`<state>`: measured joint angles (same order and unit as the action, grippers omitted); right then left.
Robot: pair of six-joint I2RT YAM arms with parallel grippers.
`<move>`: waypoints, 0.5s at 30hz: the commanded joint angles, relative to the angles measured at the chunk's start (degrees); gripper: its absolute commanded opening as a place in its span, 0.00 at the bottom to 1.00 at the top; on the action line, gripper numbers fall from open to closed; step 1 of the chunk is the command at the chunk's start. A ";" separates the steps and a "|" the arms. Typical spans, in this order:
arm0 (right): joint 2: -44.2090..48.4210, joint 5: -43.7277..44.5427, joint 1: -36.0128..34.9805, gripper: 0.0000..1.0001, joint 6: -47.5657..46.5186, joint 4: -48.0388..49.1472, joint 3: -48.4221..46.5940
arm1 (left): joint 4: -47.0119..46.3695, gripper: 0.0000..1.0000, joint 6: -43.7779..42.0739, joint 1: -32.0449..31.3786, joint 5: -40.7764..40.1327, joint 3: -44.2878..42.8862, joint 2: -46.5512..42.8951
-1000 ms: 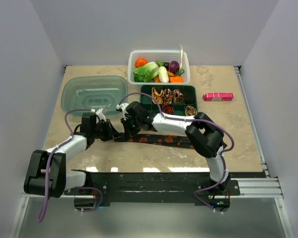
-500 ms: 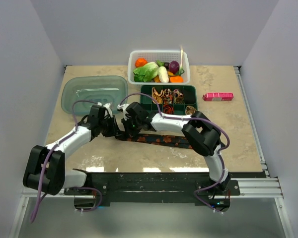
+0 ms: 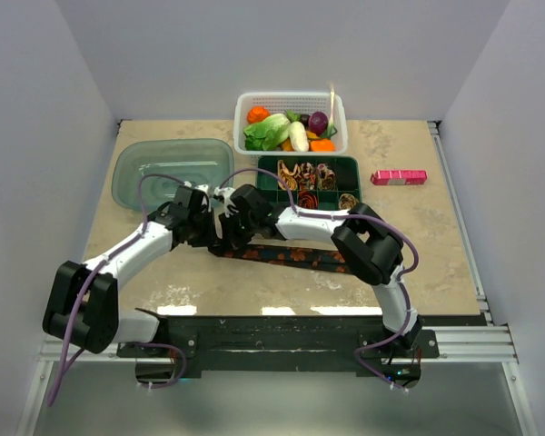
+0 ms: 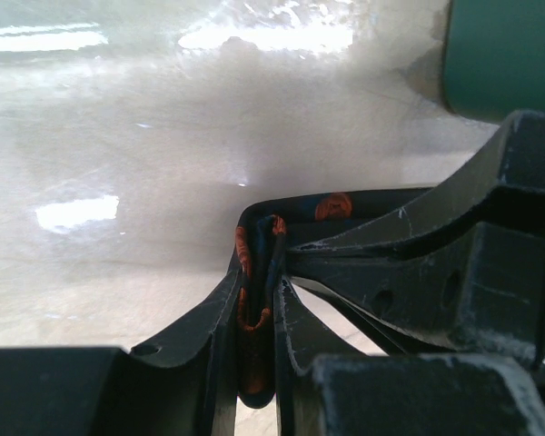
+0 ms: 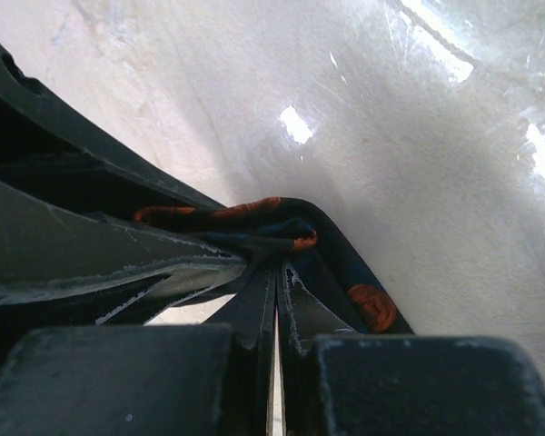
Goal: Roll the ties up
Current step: Roll the tie at the center of the board.
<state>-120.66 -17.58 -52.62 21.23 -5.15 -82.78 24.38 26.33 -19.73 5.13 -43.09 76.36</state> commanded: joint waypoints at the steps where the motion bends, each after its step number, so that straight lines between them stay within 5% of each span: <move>1: 3.49 -1.05 0.06 0.00 0.57 2.78 -0.01 | 4.08 0.00 -2.42 -0.66 -4.94 -5.51 0.98; 15: 10.01 2.38 6.04 0.00 -1.46 -1.44 3.06 | 15.51 0.00 -3.56 -3.64 -19.09 -11.93 6.70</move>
<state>-114.21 -16.53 -47.44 20.91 -6.00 -80.34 36.12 23.79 -21.45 -7.97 -52.05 81.91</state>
